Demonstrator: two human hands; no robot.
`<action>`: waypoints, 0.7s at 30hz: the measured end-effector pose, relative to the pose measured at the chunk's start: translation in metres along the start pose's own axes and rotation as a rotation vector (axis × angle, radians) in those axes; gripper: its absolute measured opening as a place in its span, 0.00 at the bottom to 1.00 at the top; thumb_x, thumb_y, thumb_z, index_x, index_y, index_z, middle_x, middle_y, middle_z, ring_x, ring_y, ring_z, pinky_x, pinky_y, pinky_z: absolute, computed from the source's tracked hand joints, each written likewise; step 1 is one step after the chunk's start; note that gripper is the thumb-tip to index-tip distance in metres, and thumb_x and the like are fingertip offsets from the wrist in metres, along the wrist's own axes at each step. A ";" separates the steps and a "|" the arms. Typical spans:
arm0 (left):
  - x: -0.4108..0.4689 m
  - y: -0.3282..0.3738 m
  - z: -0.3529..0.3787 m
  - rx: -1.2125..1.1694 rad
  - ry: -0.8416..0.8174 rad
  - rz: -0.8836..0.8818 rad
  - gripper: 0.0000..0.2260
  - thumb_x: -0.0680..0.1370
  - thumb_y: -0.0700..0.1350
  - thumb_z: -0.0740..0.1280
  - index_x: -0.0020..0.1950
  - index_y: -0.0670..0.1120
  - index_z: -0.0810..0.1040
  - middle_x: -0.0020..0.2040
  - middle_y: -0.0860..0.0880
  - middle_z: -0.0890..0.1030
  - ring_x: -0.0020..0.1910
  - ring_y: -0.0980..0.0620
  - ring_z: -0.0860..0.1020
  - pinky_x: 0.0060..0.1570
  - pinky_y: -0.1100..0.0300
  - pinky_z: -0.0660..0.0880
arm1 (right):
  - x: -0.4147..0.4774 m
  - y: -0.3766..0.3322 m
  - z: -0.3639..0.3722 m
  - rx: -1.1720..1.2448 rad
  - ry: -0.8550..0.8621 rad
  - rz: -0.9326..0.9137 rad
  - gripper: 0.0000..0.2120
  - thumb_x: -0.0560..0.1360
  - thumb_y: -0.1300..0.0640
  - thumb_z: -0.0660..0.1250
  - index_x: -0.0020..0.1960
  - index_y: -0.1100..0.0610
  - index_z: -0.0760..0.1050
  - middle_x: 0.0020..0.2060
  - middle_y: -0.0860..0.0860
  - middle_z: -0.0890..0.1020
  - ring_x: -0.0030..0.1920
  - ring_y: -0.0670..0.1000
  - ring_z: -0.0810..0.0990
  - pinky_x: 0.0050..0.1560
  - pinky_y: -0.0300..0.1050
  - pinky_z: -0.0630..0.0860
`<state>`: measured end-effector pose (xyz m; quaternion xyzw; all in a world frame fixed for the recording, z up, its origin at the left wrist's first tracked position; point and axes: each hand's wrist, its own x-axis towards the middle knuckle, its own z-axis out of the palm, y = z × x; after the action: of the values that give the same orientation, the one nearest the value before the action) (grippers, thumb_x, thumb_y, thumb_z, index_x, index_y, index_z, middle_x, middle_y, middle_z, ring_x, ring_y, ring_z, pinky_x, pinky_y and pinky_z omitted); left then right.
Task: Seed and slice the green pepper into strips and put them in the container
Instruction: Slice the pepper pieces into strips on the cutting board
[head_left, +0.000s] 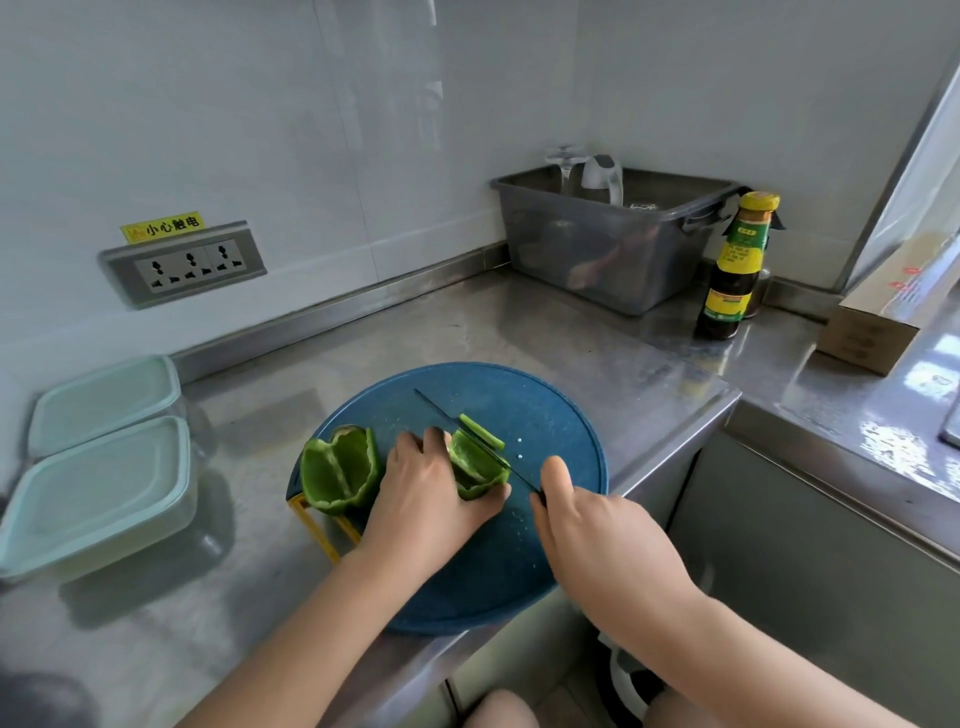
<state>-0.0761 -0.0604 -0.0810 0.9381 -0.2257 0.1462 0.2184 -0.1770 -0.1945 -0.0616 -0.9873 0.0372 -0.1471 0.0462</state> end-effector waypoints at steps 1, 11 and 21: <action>0.000 0.000 0.000 -0.003 0.009 0.000 0.29 0.64 0.62 0.68 0.50 0.39 0.72 0.43 0.44 0.71 0.44 0.41 0.75 0.42 0.59 0.66 | 0.000 0.000 0.002 0.009 0.008 0.011 0.24 0.63 0.58 0.76 0.39 0.56 0.58 0.22 0.46 0.49 0.23 0.47 0.37 0.25 0.35 0.37; 0.000 0.001 -0.003 -0.009 -0.046 0.012 0.32 0.66 0.64 0.70 0.59 0.43 0.70 0.49 0.45 0.70 0.50 0.45 0.74 0.47 0.62 0.68 | -0.002 0.002 0.014 -0.021 -0.029 0.007 0.29 0.56 0.63 0.77 0.38 0.55 0.55 0.22 0.47 0.50 0.23 0.47 0.38 0.25 0.35 0.37; -0.002 -0.001 -0.003 0.017 -0.040 0.049 0.31 0.67 0.66 0.66 0.59 0.45 0.68 0.49 0.50 0.65 0.50 0.50 0.72 0.45 0.66 0.65 | 0.027 0.012 0.001 0.462 -0.140 0.060 0.12 0.82 0.51 0.51 0.44 0.57 0.58 0.29 0.52 0.69 0.28 0.53 0.66 0.28 0.46 0.60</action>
<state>-0.0776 -0.0575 -0.0790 0.9368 -0.2518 0.1345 0.2021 -0.1520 -0.2082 -0.0556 -0.9568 0.0287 -0.0816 0.2778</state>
